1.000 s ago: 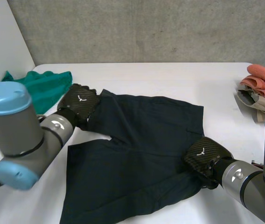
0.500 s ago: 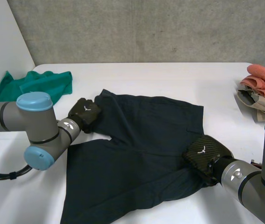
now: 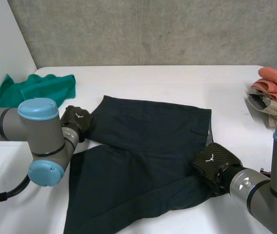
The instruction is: Fold the laundry.
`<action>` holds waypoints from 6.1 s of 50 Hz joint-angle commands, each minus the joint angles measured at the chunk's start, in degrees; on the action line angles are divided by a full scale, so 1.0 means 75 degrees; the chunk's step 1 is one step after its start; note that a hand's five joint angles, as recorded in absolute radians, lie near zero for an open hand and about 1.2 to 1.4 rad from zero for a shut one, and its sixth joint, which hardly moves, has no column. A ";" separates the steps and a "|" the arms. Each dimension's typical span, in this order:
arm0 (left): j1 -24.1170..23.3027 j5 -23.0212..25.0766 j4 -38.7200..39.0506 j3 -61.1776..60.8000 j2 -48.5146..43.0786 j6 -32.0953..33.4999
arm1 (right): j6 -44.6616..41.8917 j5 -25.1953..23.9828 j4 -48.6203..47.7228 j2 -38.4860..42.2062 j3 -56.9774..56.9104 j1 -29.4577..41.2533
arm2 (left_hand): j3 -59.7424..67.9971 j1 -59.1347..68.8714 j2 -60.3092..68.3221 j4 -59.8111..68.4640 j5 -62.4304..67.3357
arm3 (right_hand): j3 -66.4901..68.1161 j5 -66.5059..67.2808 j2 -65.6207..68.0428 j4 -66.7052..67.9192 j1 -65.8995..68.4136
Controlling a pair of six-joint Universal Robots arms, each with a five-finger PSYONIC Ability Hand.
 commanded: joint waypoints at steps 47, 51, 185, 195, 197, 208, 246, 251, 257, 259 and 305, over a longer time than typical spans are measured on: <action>-0.1259 0.0561 -0.2496 -0.5299 0.5087 -0.3412 | 0.2645 -0.0129 -0.0719 0.0293 -0.0458 -0.0395 | -0.3767 -0.3432 -0.3831 -0.3841 -0.3410 | 0.1586 0.1710 0.1652 0.1593 0.3151; -0.1505 0.0514 -0.2438 -0.5241 0.4864 -0.3400 | 0.2645 -0.0129 -0.0789 0.0305 -0.0435 -0.0395 | -0.3254 -0.2920 -0.3319 -0.3329 -0.2897 | 0.1586 0.1710 0.1652 0.1593 0.3151; -0.0568 0.0467 0.1946 -0.0801 0.2369 -0.3084 | 0.1186 -0.0881 -0.3860 0.2990 -0.3341 0.1422 | -0.7737 -0.7402 -0.7801 -0.7811 -0.7379 | -0.7747 -0.7624 -0.7681 -0.7740 -0.6182; -0.1446 0.0408 0.0739 0.1461 0.0916 -0.3166 | 0.7097 -0.0633 -0.3685 0.0832 -0.2649 0.0298 | -0.7692 -0.7357 -0.7756 -0.7766 -0.7334 | -0.7747 -0.7624 -0.7681 -0.7740 -0.6182; -0.1622 0.0455 0.0528 0.1766 0.0670 -0.3178 | 0.7146 -0.0645 -0.3241 0.0867 -0.2743 0.0028 | -0.7603 -0.7268 -0.7667 -0.7677 -0.7245 | -0.7747 -0.7624 -0.7681 -0.7740 -0.6182; -0.2010 0.1041 -0.0889 0.3441 -0.1240 -0.3072 | 0.5775 -0.0410 -0.0053 0.3643 -0.5601 -0.0149 | -0.7243 -0.6909 -0.7307 -0.7318 -0.6886 | -0.7747 -0.7624 -0.7681 -0.7740 -0.6182; -0.1178 0.4883 -0.2414 0.0761 0.2566 -0.2920 | 0.3993 0.0492 -0.2851 0.1594 -0.1467 0.1128 | -0.7468 -0.7133 -0.7532 -0.7542 -0.7110 | -0.7747 -0.7624 -0.7681 -0.7740 -0.6182; -0.0990 0.5201 -0.2402 0.0221 0.2918 -0.2932 | 0.3911 0.0445 -0.4069 0.2155 -0.0997 0.1339 | -0.7512 -0.7178 -0.7576 -0.7587 -0.7155 | -0.7747 -0.7624 -0.7681 -0.7740 -0.6182; -0.0978 0.5201 -0.2309 0.0150 0.3036 -0.2943 | 0.3642 0.0515 -0.4996 0.2975 -0.1324 0.1433 | -0.7557 -0.7223 -0.7621 -0.7632 -0.7200 | -0.7747 -0.7624 -0.7681 -0.7740 -0.6182; -0.0978 0.5190 -0.2274 0.0150 0.3036 -0.2943 | 0.3432 0.0527 -0.5008 0.3210 -0.1512 0.1445 | -0.7557 -0.7223 -0.7621 -0.7632 -0.7200 | -0.7747 -0.7624 -0.7681 -0.7740 -0.6182; -0.0474 0.5108 -0.2156 0.0138 0.3493 -0.3200 | 0.2716 -0.0867 -0.4657 0.3387 -0.5988 -0.0757 | -0.7579 -0.7245 -0.7644 -0.7654 -0.7222 | 0.1586 0.1710 0.1652 0.1593 0.3151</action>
